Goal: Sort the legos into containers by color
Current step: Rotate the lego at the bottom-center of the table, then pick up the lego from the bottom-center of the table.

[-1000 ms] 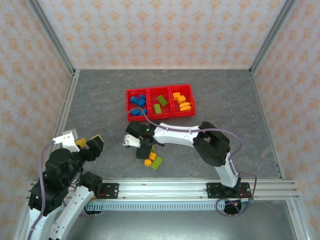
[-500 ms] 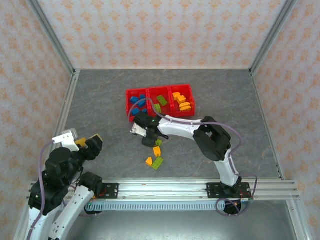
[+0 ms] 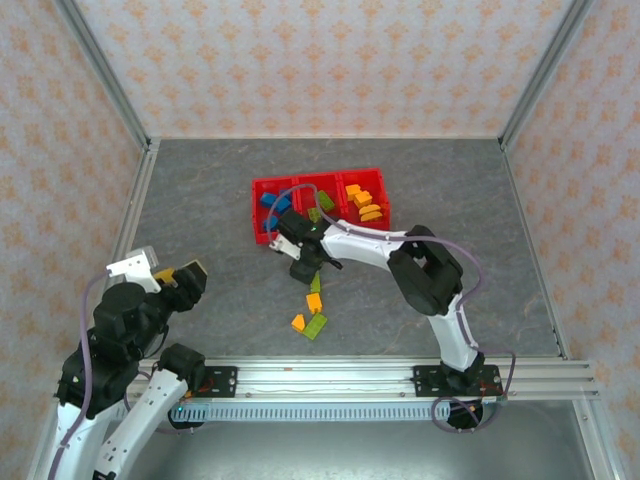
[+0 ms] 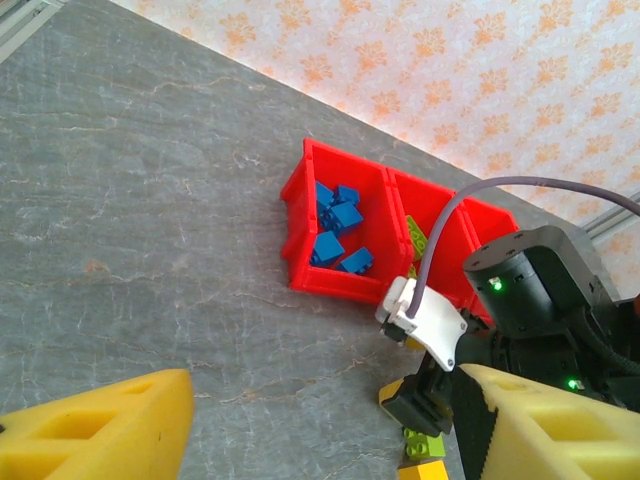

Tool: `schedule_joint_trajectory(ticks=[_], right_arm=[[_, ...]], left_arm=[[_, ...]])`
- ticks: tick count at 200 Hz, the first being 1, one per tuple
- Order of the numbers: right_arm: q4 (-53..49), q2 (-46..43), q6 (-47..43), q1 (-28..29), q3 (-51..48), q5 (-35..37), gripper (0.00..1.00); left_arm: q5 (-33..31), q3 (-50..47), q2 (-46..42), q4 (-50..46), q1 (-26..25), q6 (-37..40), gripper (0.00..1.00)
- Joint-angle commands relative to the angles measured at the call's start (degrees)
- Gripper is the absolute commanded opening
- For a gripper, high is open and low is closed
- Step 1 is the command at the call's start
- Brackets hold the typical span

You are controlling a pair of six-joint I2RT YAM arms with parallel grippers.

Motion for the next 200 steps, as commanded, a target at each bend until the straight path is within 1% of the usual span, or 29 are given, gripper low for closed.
schedule_joint_trajectory(ticks=[1, 16, 31, 39, 75, 87, 100, 118, 135, 155, 168, 187, 200], right_arm=[[-2.53, -0.63, 3.58, -0.63, -0.7, 1.05, 0.68], [-4.85, -0.07, 6.77, -0.64, 0.0, 0.39, 0.69], [-6.16, 0.14, 11.57, -0.58, -0.54, 0.71, 0.74], [-6.4, -0.02, 14.42, -0.62, -0.98, 0.95, 0.75], [-2.61, -3.51, 27.22, -0.58, -1.21, -2.89, 0.83], [-3.24, -3.74, 31.66, -0.63, 0.39, -1.85, 0.86], [-5.39, -3.73, 37.57, -0.63, 2.55, 0.49, 0.93], [-8.29, -3.86, 45.45, -0.58, 4.05, 2.55, 0.95], [-7.63, -5.57, 53.31, -0.62, 2.47, 2.65, 0.95], [-1.89, -9.78, 62.32, -0.51, -3.27, 1.02, 0.94], [0.78, -11.79, 67.24, -0.49, -6.6, 1.5, 0.93], [2.34, -12.8, 72.15, -0.17, -9.79, 3.08, 0.91], [2.43, -12.93, 74.69, 1.12, -10.84, 5.61, 0.9]], left_arm=[[0.4, 2.01, 2.32, 3.17, 0.39, 1.84, 0.7], [1.72, 2.05, 3.24, 4.28, 0.4, 1.85, 0.7], [2.49, 1.85, 3.62, 5.09, 0.45, 1.59, 0.7], [2.6, 1.6, 3.72, 5.16, 0.39, 1.74, 0.7], [3.06, 0.53, 3.91, 5.55, 0.38, 2.64, 0.7], [3.59, 0.36, 4.22, 6.01, 0.41, 2.82, 0.7], [4.15, 0.25, 4.77, 6.45, 0.38, 3.16, 0.7], [4.77, 0.09, 5.38, 6.72, 0.44, 3.51, 0.7], [5.53, -0.42, 5.67, 7.22, 0.39, 3.87, 0.7], [6.74, -1.74, 5.83, 8.35, 0.38, 4.05, 0.72], [7.76, -2.7, 6.16, 9.28, 0.44, 3.98, 0.73], [9.54, -3.52, 7.0, 10.97, 0.4, 3.7, 0.75], [10.46, -3.82, 7.65, 12.17, 0.39, 3.86, 0.77]])
